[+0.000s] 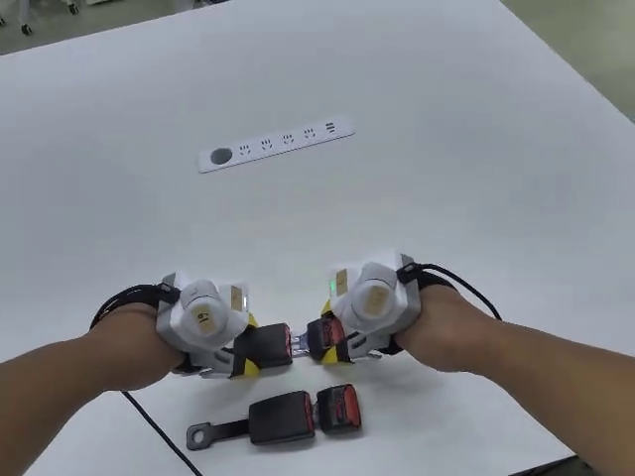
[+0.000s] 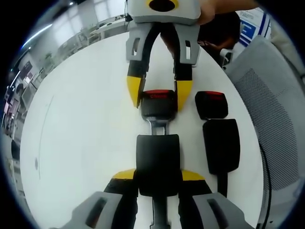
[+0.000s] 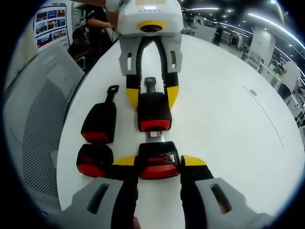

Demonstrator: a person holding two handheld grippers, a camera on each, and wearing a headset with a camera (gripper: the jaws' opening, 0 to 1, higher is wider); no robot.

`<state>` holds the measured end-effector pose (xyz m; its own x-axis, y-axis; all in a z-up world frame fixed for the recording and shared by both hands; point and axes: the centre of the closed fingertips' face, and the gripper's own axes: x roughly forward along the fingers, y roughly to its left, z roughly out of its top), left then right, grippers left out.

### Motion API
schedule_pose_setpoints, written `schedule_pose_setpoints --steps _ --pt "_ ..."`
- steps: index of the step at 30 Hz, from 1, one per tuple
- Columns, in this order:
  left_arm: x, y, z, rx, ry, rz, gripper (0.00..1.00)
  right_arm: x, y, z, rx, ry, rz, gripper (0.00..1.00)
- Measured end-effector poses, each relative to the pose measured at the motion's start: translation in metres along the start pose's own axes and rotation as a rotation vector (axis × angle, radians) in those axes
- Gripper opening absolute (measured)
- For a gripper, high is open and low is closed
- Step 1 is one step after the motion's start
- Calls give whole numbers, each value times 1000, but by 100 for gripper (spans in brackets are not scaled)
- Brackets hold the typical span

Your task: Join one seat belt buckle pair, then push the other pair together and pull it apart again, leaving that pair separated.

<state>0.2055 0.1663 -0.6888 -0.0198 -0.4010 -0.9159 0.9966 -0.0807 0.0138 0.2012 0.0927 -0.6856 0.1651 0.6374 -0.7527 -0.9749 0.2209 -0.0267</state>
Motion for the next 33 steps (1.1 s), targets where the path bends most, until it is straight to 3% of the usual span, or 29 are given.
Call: schedule_pose_setpoints --steps 5,12,23,29,33 --pt "1 1 -2 -5 -13 1 33 -5 -1 -6 -5 10 -8 33" --pt "1 4 -5 -8 -25 -3 33 -21 -6 -27 18 30 -29 33" --pt "3 6 -6 -27 -50 4 33 -49 -8 -63 15 108 -32 33" --pt "3 5 -4 -21 -34 1 33 -59 -7 -78 -29 170 -16 34" --pt "3 4 -3 -12 -14 -2 33 -60 -8 -80 6 167 -18 34"
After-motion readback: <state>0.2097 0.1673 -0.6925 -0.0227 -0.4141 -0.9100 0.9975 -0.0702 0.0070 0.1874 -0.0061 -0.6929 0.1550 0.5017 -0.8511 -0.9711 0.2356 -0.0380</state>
